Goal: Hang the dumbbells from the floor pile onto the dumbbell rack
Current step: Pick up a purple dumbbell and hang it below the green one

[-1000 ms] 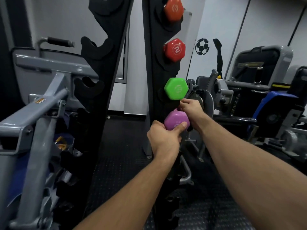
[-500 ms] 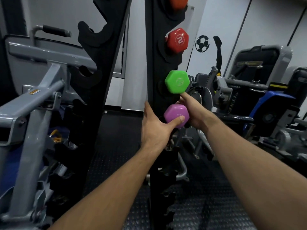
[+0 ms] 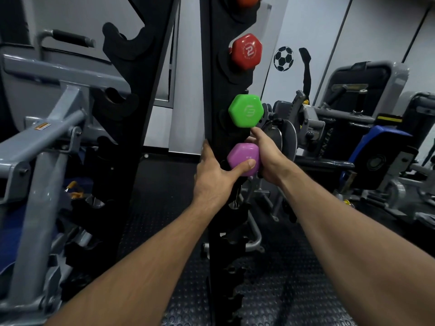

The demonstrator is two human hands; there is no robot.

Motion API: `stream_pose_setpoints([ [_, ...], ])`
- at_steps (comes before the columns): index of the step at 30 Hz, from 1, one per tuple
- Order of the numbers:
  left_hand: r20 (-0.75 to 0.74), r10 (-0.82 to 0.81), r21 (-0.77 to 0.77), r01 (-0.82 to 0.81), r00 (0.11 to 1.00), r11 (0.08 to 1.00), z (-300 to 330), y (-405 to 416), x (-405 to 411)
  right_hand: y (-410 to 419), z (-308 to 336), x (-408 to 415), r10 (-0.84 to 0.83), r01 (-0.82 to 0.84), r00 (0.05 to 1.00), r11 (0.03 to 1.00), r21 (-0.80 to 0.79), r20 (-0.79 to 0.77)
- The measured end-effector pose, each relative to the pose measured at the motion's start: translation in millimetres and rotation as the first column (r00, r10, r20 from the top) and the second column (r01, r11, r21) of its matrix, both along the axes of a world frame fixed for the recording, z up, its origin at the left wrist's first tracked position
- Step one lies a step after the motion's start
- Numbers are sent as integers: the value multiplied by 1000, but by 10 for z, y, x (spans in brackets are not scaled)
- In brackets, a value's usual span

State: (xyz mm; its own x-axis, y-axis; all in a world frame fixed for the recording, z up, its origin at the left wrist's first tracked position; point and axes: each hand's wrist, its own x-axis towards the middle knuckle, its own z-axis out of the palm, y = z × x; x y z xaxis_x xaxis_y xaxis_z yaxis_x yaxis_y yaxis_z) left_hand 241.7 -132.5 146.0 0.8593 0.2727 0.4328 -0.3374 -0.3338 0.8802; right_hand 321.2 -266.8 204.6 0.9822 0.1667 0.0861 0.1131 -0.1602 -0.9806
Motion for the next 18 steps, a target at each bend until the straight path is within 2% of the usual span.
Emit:
stream_pose_setpoints([
  [6, 2, -29, -13, 29, 1000, 1000, -2, 4, 5, 4, -28, 1, 29, -31, 999, 993, 110, 13],
  [10, -25, -97, 35, 98, 995, 995, 6, 134, -191, 14, -66, -95, 27, -27, 1000, 952, 304, 6],
  [12, -63, -128, 86, 133, 990, 987, -104, 272, -326, 51, -150, -240, -78, 56, 996, 926, 373, 45],
  [15, -117, -141, 176, 161, 983, 971, -398, 484, -573, 28, -388, -506, -226, 162, 966, 910, 381, 128],
  [18, -246, -130, 205, 183, 961, 961, -973, 724, -817, -49, -930, -784, -330, 275, 939, 892, 358, 102],
])
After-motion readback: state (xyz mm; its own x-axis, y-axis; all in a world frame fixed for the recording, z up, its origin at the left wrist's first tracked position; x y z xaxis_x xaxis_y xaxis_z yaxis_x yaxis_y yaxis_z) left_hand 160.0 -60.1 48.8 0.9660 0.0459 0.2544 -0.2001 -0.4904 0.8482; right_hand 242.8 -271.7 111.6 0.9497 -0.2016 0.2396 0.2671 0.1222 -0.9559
